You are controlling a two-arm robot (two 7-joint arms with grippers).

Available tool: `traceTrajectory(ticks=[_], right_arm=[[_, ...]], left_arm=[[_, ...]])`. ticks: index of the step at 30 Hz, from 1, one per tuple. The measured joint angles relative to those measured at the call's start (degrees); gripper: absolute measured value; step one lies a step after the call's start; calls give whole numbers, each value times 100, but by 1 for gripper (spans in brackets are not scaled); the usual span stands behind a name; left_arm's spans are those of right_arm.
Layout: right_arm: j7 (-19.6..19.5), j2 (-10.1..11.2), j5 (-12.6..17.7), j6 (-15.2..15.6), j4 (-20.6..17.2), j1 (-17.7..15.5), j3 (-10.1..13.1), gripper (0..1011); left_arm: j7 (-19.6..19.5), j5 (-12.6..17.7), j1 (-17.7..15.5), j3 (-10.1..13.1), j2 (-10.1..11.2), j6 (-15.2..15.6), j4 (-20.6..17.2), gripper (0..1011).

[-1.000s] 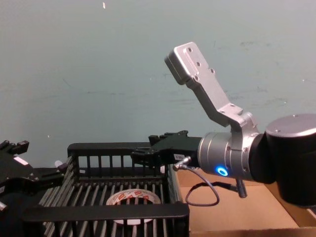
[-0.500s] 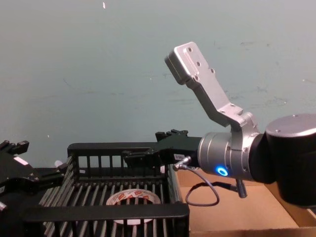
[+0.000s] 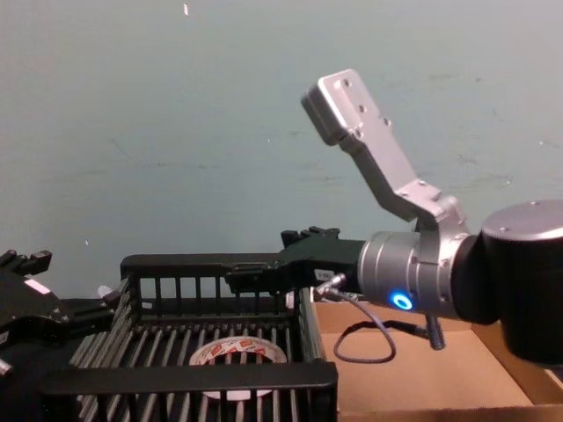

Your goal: Pick up the white tape and place it into the black box , Pick up the silver tape and place it into the brown box.

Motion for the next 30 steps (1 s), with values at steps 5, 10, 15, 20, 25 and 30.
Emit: traceTrajectory(ticks=[5, 10, 15, 20, 25, 30], right_arm=[[51, 163, 137, 88, -422, -182, 139, 1000], [81, 381, 297, 212, -959, -433, 293, 1000], [87, 728, 566, 469, -1776, -874, 545, 1002], [57, 1113, 801, 633, -2486, -1370, 779, 1000], [18, 1454, 976, 733, -3061, -1871, 967, 1002], [1, 1787, 1140, 821, -3567, -2399, 1126, 1000]], left_arm=[[0, 0, 0, 0, 0, 0, 0, 1001], [0, 0, 0, 0, 0, 0, 0, 1001], [0, 0, 0, 0, 0, 0, 0, 1001], [0, 0, 0, 0, 0, 0, 0, 1001], [0, 0, 0, 0, 0, 0, 0, 1001], [0, 0, 0, 0, 0, 0, 0, 1001]])
